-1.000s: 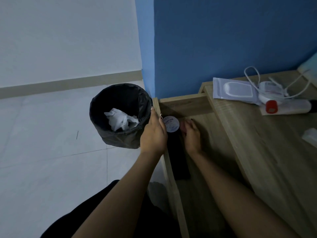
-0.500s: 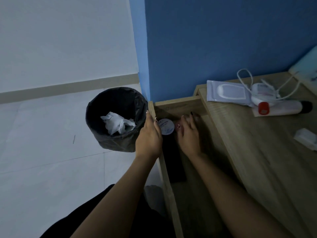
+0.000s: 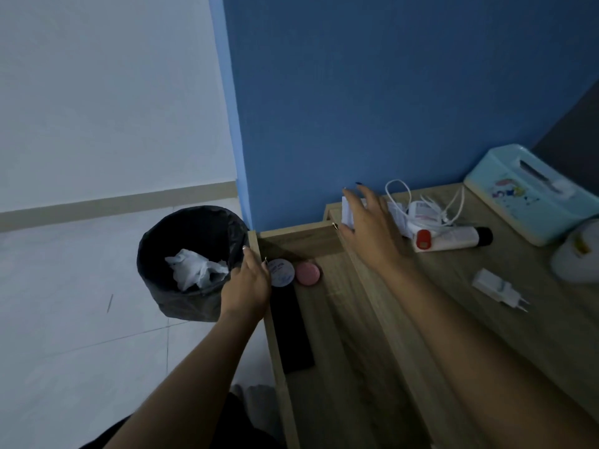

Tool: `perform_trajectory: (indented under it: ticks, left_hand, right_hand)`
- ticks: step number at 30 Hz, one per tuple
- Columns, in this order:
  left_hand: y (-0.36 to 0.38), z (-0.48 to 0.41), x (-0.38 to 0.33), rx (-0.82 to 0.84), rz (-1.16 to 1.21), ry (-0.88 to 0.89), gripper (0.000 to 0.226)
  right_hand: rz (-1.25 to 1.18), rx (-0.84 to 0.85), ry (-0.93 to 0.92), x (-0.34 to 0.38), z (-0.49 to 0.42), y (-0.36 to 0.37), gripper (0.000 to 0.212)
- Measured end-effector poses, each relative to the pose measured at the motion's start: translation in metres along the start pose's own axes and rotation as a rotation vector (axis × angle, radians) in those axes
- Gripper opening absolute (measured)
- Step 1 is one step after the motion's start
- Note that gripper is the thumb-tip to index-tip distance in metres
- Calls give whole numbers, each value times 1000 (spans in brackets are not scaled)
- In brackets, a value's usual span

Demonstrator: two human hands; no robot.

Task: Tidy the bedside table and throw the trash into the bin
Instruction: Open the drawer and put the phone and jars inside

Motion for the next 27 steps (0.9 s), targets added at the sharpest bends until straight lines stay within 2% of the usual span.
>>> perform_trajectory:
  ticks: [3,6,11,16,21,27]
  left_hand:
    - [0,0,-1,22,31,-24,61]
    - [4,-5,1,27,-53,7,58]
    - [8,-7,3,43,-84,12,57]
    - [6,-4,2,23,-9,-5,60]
    - [8,-6,3,23,-36,12,59]
    - [4,-1,0,-6,63,-9,61]
  right_hand:
    - [101,187,20,-24,-7,-5,77]
    - [117,321,61,-44,-14,-4,86]
    - [143,413,39,-60,-20,-1,87]
    - [259,504,129,-69,-28,11,90]
    - [321,376,82,-62,-30,12,72]
    - [335,175,-45,-41,-22,12,53]
Point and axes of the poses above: each hand's wrist, its own z-axis away from the middle knuckle, its own y-axis out of the palm, x = y × z, the point moved 3 cm from there along -z, towards the middle knuckle, and after that the axes turned 8 degrees about x, right-handed, at the moved point
